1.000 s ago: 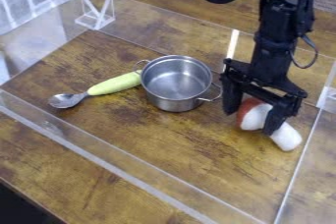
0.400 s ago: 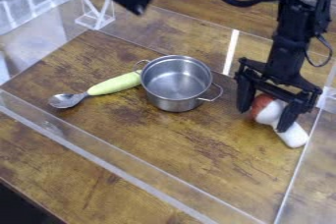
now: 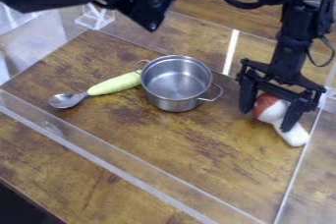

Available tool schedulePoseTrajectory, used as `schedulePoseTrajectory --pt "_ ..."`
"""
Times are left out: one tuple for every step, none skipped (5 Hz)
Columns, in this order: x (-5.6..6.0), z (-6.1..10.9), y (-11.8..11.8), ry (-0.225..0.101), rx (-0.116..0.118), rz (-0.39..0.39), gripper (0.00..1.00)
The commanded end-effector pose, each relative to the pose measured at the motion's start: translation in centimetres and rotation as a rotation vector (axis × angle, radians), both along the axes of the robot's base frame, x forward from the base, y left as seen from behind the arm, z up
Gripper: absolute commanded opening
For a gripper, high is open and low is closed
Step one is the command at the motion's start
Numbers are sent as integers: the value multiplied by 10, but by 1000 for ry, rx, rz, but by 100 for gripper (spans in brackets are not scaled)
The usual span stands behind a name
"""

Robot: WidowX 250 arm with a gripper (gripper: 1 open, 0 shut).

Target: Put the mushroom in the silver pot

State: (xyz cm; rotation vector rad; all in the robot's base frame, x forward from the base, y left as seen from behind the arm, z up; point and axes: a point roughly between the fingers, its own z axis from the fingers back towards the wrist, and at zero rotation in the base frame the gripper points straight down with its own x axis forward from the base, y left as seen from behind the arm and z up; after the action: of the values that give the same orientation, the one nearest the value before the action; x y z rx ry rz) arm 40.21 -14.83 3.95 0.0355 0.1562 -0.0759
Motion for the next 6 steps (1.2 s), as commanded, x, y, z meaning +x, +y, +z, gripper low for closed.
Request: schedulePoseTrajectory --pt "4 27 -12 -57 -20 22 0" --pt "3 26 -14 -56 -24 36 0" --pt "1 39 -11 -68 -52 63 0" --pt "-2 53 -8 -79 -80 89 0" --pt "0 65 4 -92 -109 112 0" --pt "3 83 17 -118 -140 141 0"
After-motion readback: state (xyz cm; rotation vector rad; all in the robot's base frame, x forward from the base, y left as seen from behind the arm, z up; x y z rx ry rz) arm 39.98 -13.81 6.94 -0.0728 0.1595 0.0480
